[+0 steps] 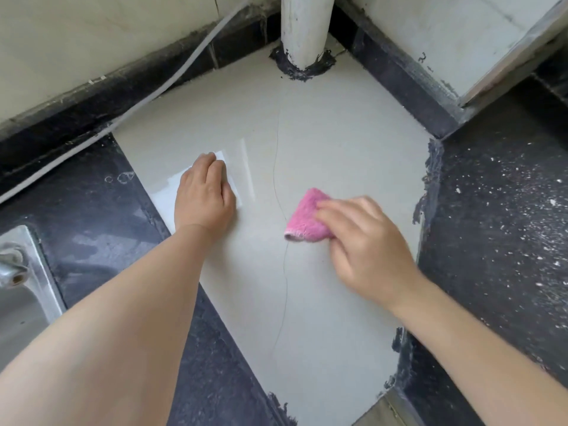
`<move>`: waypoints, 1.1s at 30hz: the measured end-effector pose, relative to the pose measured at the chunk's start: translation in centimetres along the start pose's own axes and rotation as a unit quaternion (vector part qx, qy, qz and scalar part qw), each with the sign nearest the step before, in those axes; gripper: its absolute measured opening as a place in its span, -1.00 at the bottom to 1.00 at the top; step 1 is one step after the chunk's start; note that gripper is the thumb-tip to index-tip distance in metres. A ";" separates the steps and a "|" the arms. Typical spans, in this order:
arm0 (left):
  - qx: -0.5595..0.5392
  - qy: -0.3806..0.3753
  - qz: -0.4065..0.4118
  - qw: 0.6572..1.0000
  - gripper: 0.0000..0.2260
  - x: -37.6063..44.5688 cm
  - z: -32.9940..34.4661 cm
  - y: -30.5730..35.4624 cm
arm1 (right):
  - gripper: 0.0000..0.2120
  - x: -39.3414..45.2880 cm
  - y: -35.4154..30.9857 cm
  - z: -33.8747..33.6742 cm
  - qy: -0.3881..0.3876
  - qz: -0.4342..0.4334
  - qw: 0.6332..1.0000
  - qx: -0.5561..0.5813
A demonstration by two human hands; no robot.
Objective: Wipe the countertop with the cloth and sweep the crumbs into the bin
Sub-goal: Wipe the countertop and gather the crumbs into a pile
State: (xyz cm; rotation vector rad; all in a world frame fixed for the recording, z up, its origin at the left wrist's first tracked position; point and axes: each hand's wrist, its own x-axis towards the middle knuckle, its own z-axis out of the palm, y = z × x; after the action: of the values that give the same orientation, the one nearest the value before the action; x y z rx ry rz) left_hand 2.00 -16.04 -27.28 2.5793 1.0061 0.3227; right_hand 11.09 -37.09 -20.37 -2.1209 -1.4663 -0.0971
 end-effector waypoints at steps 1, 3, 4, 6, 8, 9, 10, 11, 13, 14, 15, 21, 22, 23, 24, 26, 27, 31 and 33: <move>-0.002 0.000 0.002 1.000 -0.72 0.0 0.0 -0.1 | -0.70 -1.1 -1.6 1.2 -0.010 0.007 1.000 0.001; -0.009 -0.009 0.013 1.000 -0.75 -0.1 -0.2 -0.1 | -0.72 -3.5 -4.5 3.6 -0.052 0.026 0.998 -0.013; -0.015 -0.013 0.018 1.000 -0.76 -0.1 -0.4 -0.2 | -0.74 -4.5 -5.5 4.7 -0.077 0.032 0.996 -0.026; -0.029 -0.022 0.010 0.999 -0.77 -0.1 -0.9 -0.2 | -0.82 -5.9 -6.7 6.3 -0.105 0.044 0.992 -0.061; -0.030 -0.027 -0.011 0.999 -0.75 -0.8 -1.7 -0.1 | -0.64 -6.1 -6.8 7.1 -0.095 0.062 0.989 -0.095; -0.033 -0.027 -0.010 0.999 -0.74 -1.5 -2.1 0.1 | -0.55 -6.0 -6.6 7.3 -0.087 0.072 0.987 -0.115; -0.036 -0.027 0.002 0.999 -0.73 -2.2 -2.4 0.2 | -0.53 -5.7 -6.3 7.4 -0.066 0.082 0.985 -0.140; -0.040 -0.028 0.019 0.999 -0.74 -3.1 -2.6 0.4 | -0.58 -5.3 -5.7 7.4 -0.041 0.093 0.982 -0.159; -0.047 -0.039 0.053 0.997 -0.78 -4.8 -2.5 0.5 | -0.67 -5.0 -3.7 7.0 0.006 0.134 0.975 -0.175; -0.051 -0.047 0.063 0.996 -0.82 -5.4 -2.3 0.5 | -0.66 -5.1 -2.6 6.6 0.011 0.160 0.971 -0.179; -0.057 -0.055 0.068 0.995 -0.87 -5.8 -2.0 0.5 | -0.63 -5.3 -1.6 6.0 0.011 0.185 0.966 -0.180; -0.080 -0.064 0.090 0.991 -0.85 -6.0 -0.7 2.5 | -0.77 -7.3 3.6 1.5 0.074 0.253 0.951 -0.160; -0.073 -0.064 0.095 0.991 -0.82 -6.3 -0.5 2.9 | -0.75 -7.2 3.7 0.8 0.098 0.261 0.948 -0.152; -0.064 -0.065 0.099 0.991 -0.79 -6.6 -0.4 3.1 | -0.74 -7.0 3.2 0.3 0.126 0.256 0.948 -0.142; -0.056 -0.068 0.096 0.991 -0.76 -6.8 -0.3 3.3 | -0.73 -6.7 2.4 0.1 0.153 0.237 0.951 -0.129; -0.040 -0.084 0.067 0.993 -0.73 -7.2 -0.1 3.4 | -0.72 -6.1 -0.3 0.9 0.162 0.185 0.963 -0.109; -0.030 -0.093 0.056 0.994 -0.71 -7.3 0.0 3.4 | -0.71 -6.1 -1.7 1.8 0.143 0.164 0.970 -0.105; -0.018 -0.103 0.056 0.993 -0.57 -7.5 0.2 3.4 | -0.71 -7.2 -4.4 6.1 0.048 0.173 0.975 -0.132; -0.018 -0.099 0.066 0.993 -0.56 -7.4 0.3 3.4 | -0.64 -7.9 -3.8 6.1 0.022 0.182 0.972 -0.145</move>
State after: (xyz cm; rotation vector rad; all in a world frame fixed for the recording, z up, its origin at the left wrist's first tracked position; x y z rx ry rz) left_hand -1.25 -23.52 -26.79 2.5900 0.7561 0.1133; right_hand 3.09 -39.89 -26.86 -2.5719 -1.0664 -0.2314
